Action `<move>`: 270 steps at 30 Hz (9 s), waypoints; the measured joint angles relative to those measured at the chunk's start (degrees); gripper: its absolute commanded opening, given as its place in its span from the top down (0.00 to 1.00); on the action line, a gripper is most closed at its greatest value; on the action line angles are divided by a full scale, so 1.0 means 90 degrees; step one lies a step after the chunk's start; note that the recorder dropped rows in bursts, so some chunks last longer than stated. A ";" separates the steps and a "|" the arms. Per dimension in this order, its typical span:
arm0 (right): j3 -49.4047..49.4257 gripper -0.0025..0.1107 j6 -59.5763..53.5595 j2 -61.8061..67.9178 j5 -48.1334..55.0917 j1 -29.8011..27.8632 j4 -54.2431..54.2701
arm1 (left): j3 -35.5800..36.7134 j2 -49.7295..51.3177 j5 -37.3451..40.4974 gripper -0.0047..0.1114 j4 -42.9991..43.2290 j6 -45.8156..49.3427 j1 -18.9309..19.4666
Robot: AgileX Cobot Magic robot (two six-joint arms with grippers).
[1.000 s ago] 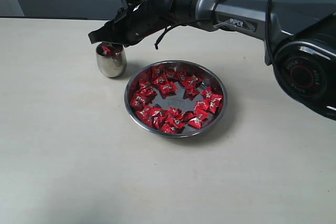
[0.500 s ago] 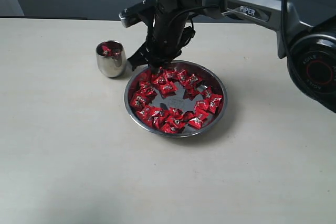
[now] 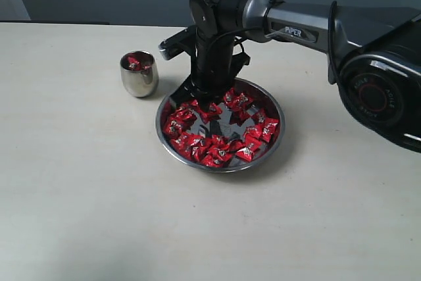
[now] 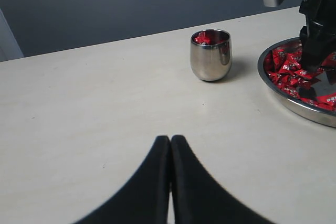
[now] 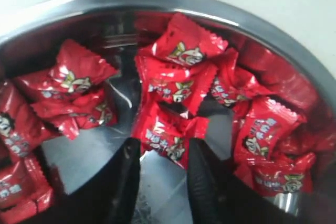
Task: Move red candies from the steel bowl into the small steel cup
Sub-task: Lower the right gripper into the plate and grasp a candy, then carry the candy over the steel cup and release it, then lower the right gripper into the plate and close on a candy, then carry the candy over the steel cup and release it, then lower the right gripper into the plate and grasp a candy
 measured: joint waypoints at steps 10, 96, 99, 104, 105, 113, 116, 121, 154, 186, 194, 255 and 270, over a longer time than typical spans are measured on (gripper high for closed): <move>0.0000 0.70 0.0059 0.0000 -0.0129 0.0000 -0.0122 | 0.0000 0.0000 0.0000 0.96 0.0000 0.0000 0.0000; -0.0013 0.73 -0.0081 0.0010 -0.0684 0.0000 0.0059 | 0.0000 0.0000 0.0000 0.96 0.0000 0.0000 0.0000; -0.0013 0.73 -0.0081 0.0069 -0.0736 0.0000 0.0035 | 0.0000 0.0000 0.0000 0.96 0.0000 0.0000 0.0000; -0.0013 0.73 -0.0064 0.0219 -0.0807 0.0000 0.0021 | 0.0000 0.0000 0.0000 0.96 0.0000 0.0000 0.0000; -0.0013 0.73 -0.0064 0.0251 -0.0807 0.0000 0.0021 | 0.0000 0.0000 0.0000 0.96 0.0000 0.0000 0.0000; -0.0013 0.80 -0.0053 0.0316 -0.0865 0.0000 0.0009 | 0.0000 0.0000 0.0000 0.96 0.0000 0.0000 0.0000; -0.0013 0.97 -0.0053 0.0327 -0.0865 0.0000 -0.0003 | 0.0000 0.0000 0.0000 0.96 0.0000 0.0000 0.0000; -0.0013 0.98 -0.0053 0.0327 -0.0823 0.0000 -0.0003 | 0.0000 0.0000 0.0000 0.96 0.0000 0.0000 0.0000; -0.0013 0.98 -0.1873 -0.0307 -0.3674 0.0000 0.3506 | 0.0000 0.0000 0.0000 0.96 0.0000 0.0000 0.0000; -0.0013 0.74 -0.2127 -0.0765 -0.1000 0.0000 0.2591 | 0.0000 0.0000 0.0000 0.96 0.0000 0.0000 0.0000; -0.0013 0.74 -0.1341 -0.0765 0.0438 0.0000 0.1336 | 0.0000 0.0000 0.0000 0.96 0.0000 0.0000 0.0000; 0.0964 0.75 -0.1185 -0.0406 0.0975 0.0000 0.1156 | 0.0000 0.0000 0.0000 0.96 0.0000 0.0000 0.0000; 0.0964 0.98 -0.1185 -0.0496 0.0905 0.0000 0.1145 | 0.0000 0.0000 0.0000 0.96 0.0000 0.0000 0.0000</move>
